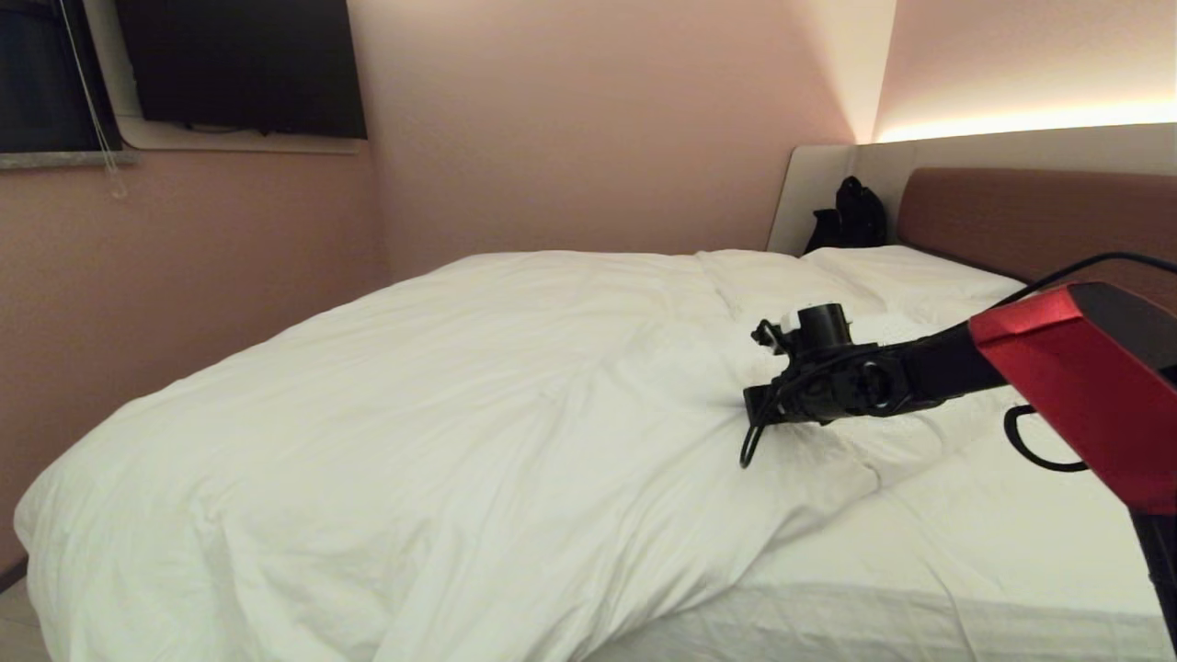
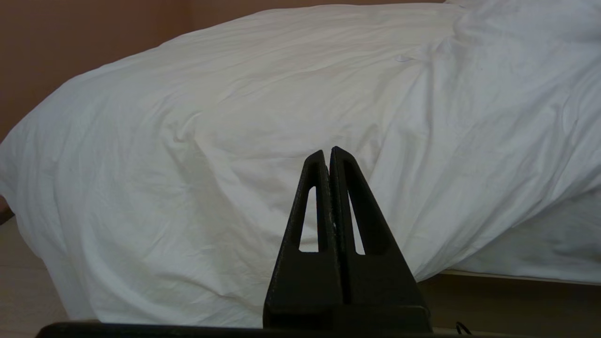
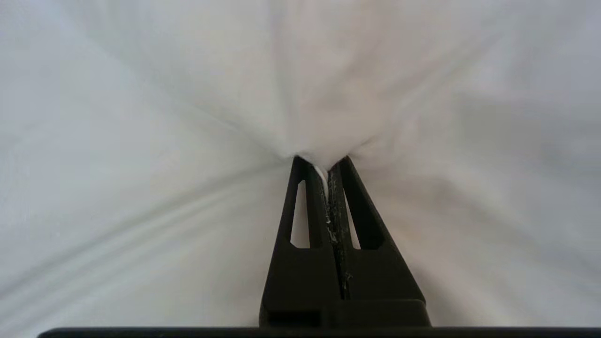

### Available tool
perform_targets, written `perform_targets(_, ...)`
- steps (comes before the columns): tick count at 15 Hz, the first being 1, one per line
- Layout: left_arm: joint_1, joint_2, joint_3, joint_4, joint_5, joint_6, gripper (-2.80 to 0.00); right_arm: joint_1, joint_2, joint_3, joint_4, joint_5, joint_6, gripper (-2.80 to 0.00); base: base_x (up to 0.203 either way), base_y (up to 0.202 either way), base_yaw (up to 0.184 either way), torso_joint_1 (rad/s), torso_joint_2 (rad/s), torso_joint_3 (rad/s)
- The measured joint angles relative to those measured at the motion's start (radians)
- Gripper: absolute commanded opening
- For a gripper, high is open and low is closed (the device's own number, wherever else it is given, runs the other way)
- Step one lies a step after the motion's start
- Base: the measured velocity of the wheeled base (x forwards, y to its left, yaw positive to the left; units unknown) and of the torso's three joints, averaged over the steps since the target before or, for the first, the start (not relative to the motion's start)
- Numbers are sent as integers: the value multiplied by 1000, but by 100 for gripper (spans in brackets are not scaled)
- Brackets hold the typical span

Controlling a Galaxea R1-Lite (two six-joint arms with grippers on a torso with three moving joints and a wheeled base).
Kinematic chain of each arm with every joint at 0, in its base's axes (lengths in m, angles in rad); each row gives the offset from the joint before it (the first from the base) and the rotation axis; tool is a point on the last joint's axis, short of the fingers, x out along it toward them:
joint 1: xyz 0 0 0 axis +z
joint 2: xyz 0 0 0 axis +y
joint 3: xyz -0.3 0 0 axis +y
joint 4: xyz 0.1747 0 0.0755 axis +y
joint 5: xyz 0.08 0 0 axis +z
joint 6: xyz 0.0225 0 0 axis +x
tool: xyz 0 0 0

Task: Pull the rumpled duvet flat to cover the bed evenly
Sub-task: Flatten the corners of the folded blanket

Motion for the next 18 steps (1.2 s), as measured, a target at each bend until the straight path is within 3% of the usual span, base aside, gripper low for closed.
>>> perform_targets(6,0,0,0,0,0,0,-280,-17,-274,212,25,22,19,-280,0,0,0,0,0,0)
perform_targets(12,0,0,0,0,-1,0,-280,-34,-540,525,17,85,14,-280,0,0,0,0,0,0)
perform_targets(16,1,0,0,0,0,0,-280,-41,-622,564,16,122,12,-280,0,0,0,0,0,0)
perform_targets(17,1,0,0,0,0,0,-280,-41,-619,544,15,121,12,0,0,0,0,0,0,0)
perform_targets(18,1,0,0,0,0,0,-280,-41,-612,520,16,121,14,0,0,0,0,0,0,0)
